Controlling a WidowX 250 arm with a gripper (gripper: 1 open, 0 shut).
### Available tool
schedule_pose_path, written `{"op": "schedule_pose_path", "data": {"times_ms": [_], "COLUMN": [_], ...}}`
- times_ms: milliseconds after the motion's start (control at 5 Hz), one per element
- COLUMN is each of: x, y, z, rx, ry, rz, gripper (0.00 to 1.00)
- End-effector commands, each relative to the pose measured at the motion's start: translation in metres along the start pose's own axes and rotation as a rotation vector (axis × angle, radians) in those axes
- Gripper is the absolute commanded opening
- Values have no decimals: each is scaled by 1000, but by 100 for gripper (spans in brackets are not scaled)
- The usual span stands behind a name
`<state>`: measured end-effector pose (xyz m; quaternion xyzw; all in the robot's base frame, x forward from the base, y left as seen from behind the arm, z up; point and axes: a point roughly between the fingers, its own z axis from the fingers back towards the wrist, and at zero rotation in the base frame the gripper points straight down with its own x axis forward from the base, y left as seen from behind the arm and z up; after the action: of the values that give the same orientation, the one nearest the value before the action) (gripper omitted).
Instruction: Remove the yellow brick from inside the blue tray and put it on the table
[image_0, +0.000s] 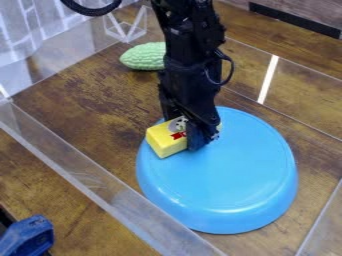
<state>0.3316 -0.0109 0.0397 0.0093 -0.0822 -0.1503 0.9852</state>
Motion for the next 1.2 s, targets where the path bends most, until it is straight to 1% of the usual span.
{"op": "schedule_pose_path", "data": {"times_ms": [0,400,1000], "x": [-10,-10,-12], "y": [12,13,20], "z": [-2,-4,13], "rx": [-3,-10,14], "ry": [32,32,70], "rz": [37,27,-5], "gripper": [0,0,0]}}
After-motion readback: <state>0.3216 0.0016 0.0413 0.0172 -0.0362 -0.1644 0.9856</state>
